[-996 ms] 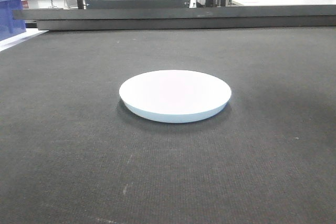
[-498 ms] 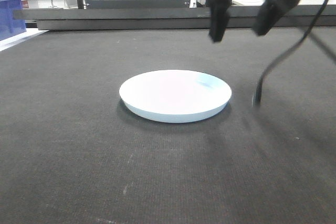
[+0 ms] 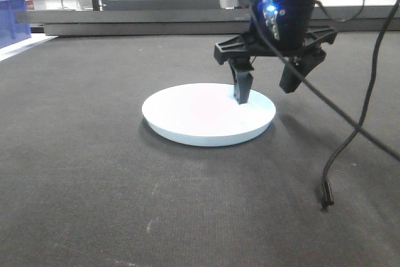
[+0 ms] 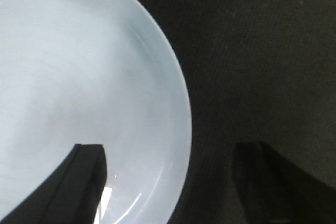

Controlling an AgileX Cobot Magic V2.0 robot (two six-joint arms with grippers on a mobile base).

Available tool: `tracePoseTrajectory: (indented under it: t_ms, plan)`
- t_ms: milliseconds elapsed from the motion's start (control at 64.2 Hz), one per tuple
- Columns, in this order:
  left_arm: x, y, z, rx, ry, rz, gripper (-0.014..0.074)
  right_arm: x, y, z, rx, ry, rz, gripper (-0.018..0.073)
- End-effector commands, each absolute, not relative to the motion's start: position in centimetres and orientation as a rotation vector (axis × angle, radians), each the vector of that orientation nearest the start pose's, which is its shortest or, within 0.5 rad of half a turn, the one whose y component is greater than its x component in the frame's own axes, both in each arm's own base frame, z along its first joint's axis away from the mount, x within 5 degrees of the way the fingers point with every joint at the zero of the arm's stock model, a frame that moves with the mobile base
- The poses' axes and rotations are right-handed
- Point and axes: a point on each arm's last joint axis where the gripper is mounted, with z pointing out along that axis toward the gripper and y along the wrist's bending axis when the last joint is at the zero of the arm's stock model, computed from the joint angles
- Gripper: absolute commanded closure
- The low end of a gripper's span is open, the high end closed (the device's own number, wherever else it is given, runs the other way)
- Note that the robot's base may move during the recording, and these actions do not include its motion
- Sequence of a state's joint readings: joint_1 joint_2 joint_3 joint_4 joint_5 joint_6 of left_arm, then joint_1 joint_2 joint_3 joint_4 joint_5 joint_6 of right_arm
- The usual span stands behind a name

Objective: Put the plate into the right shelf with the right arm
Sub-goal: 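Lower the right gripper onto the white plate's rim and close it, then lift the white plate off the table with the right gripper, tilting it up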

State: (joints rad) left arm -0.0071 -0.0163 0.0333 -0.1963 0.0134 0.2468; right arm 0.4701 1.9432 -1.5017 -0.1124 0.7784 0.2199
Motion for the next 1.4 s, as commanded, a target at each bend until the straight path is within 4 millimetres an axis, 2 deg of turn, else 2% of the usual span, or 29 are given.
tracePoseTrajectory:
  t_ms: [0, 78, 249, 374, 669, 747, 825, 950, 1043, 1199, 1261, 1386]
  plan:
    - [5.5, 0.1, 20.7, 0.027, 1.424, 0.042, 0.0643, 38.3, 18.5, 25.1, -0.412, 2.546, 0.108, -0.0027]
    - [5.5, 0.1, 20.7, 0.027, 1.424, 0.042, 0.0643, 38.4, 18.6, 24.6, -0.414, 2.556, 0.105, 0.0006]
    - [5.5, 0.1, 20.7, 0.027, 1.424, 0.042, 0.0643, 38.7, 18.7, 24.5, -0.413, 2.532, 0.117, 0.0214]
    - [5.5, 0.1, 20.7, 0.027, 1.424, 0.042, 0.0643, 38.7, 18.7, 24.3, -0.413, 2.533, 0.117, 0.0319]
    - [5.5, 0.1, 20.7, 0.027, 1.424, 0.042, 0.0643, 38.8, 18.8, 23.7, -0.418, 2.554, 0.108, 0.0333]
    - [5.5, 0.1, 20.7, 0.027, 1.424, 0.042, 0.0643, 38.7, 18.7, 23.7, -0.42, 2.56, 0.105, 0.0396]
    - [5.5, 0.1, 20.7, 0.027, 1.424, 0.042, 0.0643, 38.7, 18.6, 23.6, -0.42, 2.564, 0.101, 0.0523]
    - [5.5, 0.1, 20.7, 0.027, 1.424, 0.042, 0.0643, 38.7, 18.5, 23.8, -0.418, 2.566, 0.1, 0.0506]
    - [5.5, 0.1, 20.7, 0.027, 1.424, 0.042, 0.0643, 38.4, 18.4, 24.8, -0.413, 2.549, 0.106, 0.0506]
    - [5.5, 0.1, 20.7, 0.027, 1.424, 0.042, 0.0643, 37.2, 18.0, 28.4, -0.411, 2.45, 0.14, 0.0506]
    - [5.5, 0.1, 20.7, 0.027, 1.424, 0.042, 0.0643, 36.2, 17.6, 30.4, -0.423, 2.379, 0.158, 0.0506]
    - [5.5, 0.1, 20.7, 0.027, 1.424, 0.042, 0.0643, 33.6, 16.7, 32.6, -0.456, 2.276, 0.183, 0.0506]
